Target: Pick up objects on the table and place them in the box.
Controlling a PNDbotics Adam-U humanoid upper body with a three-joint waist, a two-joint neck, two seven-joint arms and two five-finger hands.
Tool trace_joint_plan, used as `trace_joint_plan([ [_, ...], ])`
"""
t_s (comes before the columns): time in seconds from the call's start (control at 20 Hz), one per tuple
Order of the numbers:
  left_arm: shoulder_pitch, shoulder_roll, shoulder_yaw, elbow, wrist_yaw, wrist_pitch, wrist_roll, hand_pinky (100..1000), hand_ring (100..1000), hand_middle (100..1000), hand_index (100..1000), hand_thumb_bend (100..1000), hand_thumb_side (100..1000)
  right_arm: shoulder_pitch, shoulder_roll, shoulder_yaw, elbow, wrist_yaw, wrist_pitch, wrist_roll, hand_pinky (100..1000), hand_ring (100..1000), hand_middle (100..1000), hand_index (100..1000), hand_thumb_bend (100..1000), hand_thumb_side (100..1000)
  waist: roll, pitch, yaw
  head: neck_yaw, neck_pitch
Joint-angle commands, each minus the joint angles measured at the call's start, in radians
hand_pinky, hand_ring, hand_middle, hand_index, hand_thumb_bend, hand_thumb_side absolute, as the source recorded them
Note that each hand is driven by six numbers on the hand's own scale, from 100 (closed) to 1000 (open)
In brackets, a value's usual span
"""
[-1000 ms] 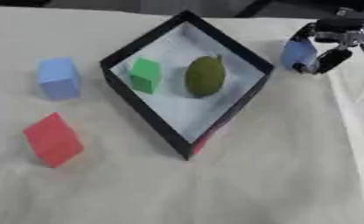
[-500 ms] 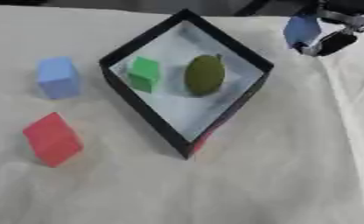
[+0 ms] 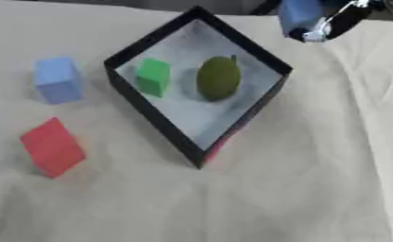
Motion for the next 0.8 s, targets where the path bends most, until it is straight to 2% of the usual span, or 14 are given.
trace_joint_plan([
  [0.05,-0.001,0.027,0.009,-0.021,-0.003,-0.004,0.002,918,784,768,798,100,854,-0.040,-0.028,0.047,-0.092,-0.025,-0.014,0.028,793,694,531,639,318,533,-0.013,-0.040,0.002,-0.005,-0.004],
  [0.3,-0.007,0.035,0.008,-0.021,-0.002,-0.009,0.001,918,784,769,798,100,854,-0.089,0.021,0.101,-0.124,-0.033,-0.020,0.074,793,694,531,638,320,546,-0.026,-0.036,0.018,-0.020,-0.019],
  [0.8,-0.017,0.031,0.008,-0.021,-0.006,-0.008,0.000,919,785,768,798,100,860,-0.121,0.108,0.133,-0.051,-0.017,-0.040,0.118,795,687,529,637,260,503,-0.038,-0.021,0.047,-0.041,-0.035],
])
